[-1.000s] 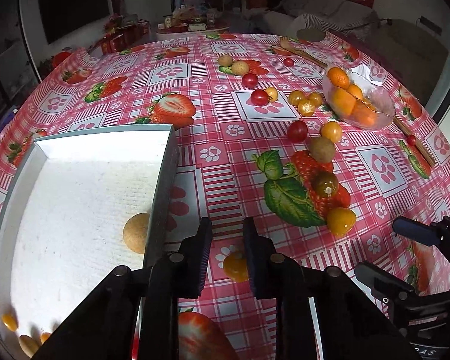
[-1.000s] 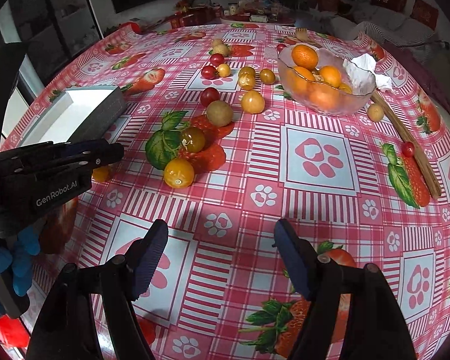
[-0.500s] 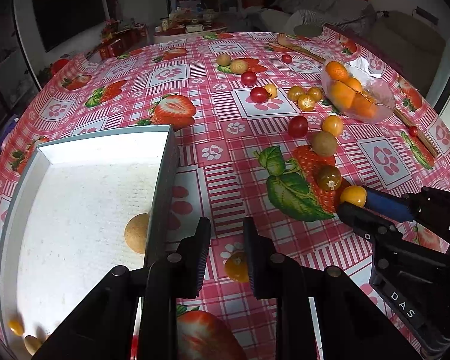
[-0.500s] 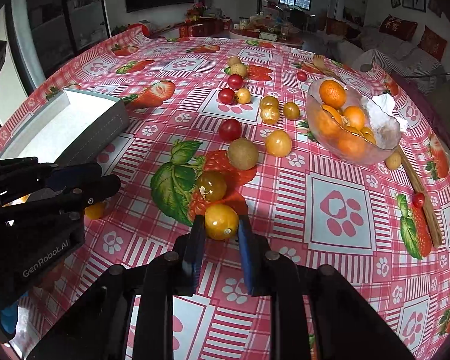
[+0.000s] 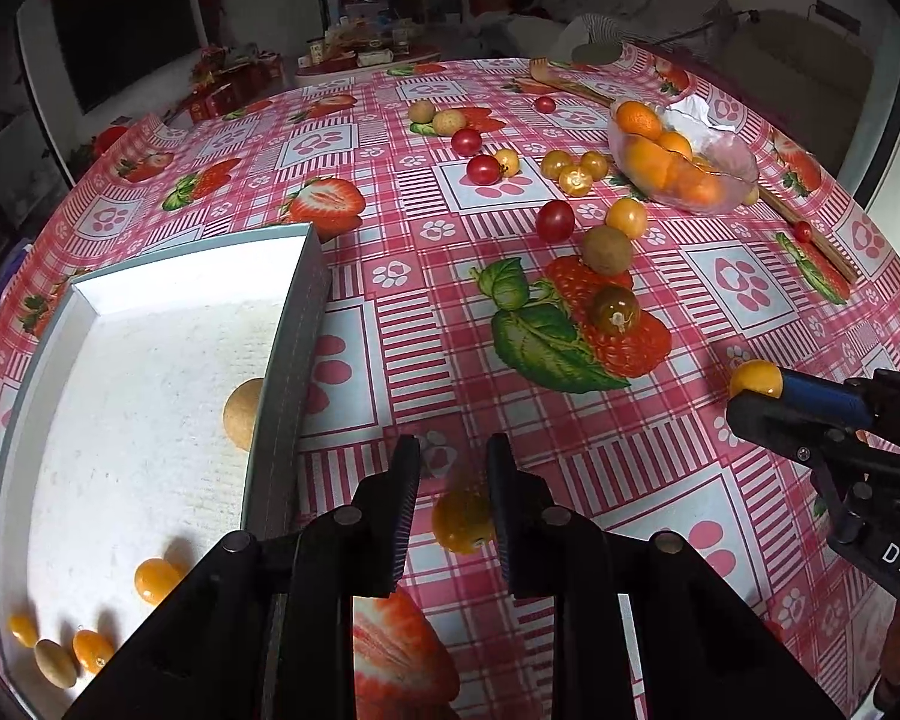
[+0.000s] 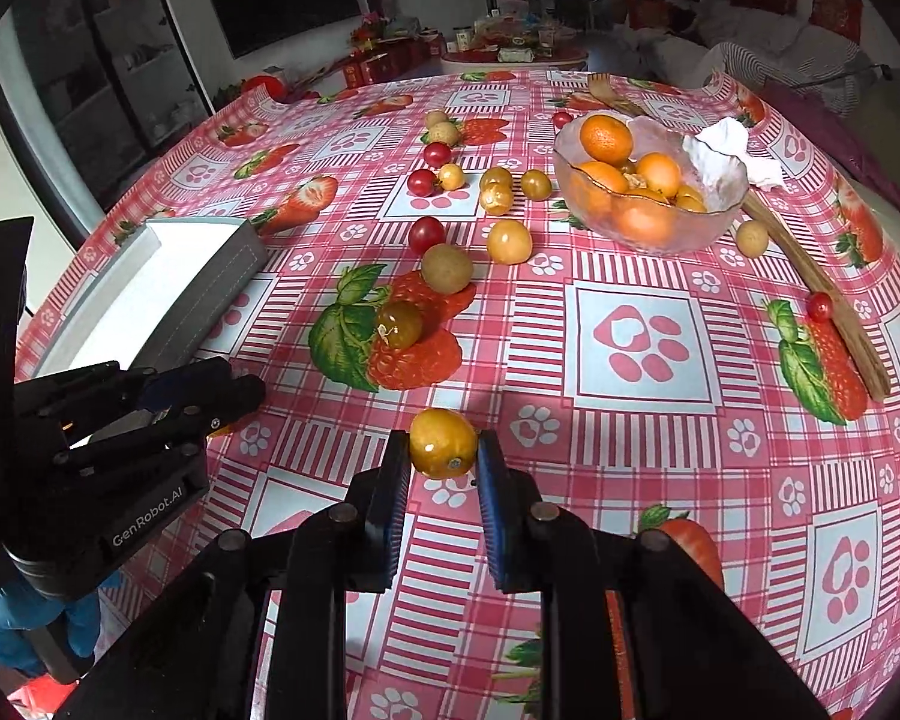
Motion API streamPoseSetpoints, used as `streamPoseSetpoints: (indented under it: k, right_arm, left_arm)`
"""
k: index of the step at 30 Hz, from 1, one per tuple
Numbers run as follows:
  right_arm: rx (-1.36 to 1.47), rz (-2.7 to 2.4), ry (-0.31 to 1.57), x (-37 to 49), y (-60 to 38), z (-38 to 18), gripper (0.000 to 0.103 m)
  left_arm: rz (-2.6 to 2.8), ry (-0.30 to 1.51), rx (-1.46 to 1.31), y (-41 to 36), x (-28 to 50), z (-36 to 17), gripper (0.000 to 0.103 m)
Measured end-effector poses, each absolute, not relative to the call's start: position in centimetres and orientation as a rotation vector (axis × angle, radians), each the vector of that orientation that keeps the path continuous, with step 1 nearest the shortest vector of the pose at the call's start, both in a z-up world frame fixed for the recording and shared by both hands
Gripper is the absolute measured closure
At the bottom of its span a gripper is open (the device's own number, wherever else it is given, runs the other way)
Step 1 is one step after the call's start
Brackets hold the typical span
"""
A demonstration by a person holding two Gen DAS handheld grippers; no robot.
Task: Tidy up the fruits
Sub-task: 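Grasp a yellow tomato with the left gripper while the right grasps another, then carry both held yellow tomatoes over the white tray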
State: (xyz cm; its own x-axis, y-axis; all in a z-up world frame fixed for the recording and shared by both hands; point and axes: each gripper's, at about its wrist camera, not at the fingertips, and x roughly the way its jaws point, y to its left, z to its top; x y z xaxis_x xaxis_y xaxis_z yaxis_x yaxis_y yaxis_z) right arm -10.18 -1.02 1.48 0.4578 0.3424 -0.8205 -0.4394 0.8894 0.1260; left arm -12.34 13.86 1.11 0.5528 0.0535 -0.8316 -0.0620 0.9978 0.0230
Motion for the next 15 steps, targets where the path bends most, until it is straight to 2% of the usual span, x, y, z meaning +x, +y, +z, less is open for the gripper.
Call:
streamPoseSetpoints:
  k: [1, 2, 3, 4, 13, 15]
  right_arm:
    - [-0.103, 0.482, 0.985, -10.2, -1.2, 1.5, 0.079]
    - [-0.097, 0.482, 0.986, -10.3, -1.4, 1.5, 0.079]
    - [-0.091, 0.482, 0.988, -10.2, -1.5, 1.5, 0.079]
    - [-0.086, 0.481, 0.990, -10.3, -1.7, 1.5, 0.079]
    - [-0.058, 0.475, 0.982, -10.8, -2.6, 2.0, 0.079]
    - [-0.057, 0.471, 0.983, -10.9, -2.8, 2.0, 0.079]
  left_arm:
    - [0.070, 0.980, -0.005, 13.8, -12.6, 1.1, 0.069]
    - [0.069, 0.972, 0.005, 13.7, -12.8, 1.1, 0.046]
    - [0.078, 0.967, 0.016, 13.6, -13.0, 1.1, 0.030]
    - [0.078, 0.948, 0.019, 13.5, -13.4, 1.2, 0.021]
    - [0.060, 0.966, 0.033, 12.9, -13.8, 0.8, 0.021]
    - [0.056, 0.964, 0.034, 12.7, -13.7, 0.8, 0.034]
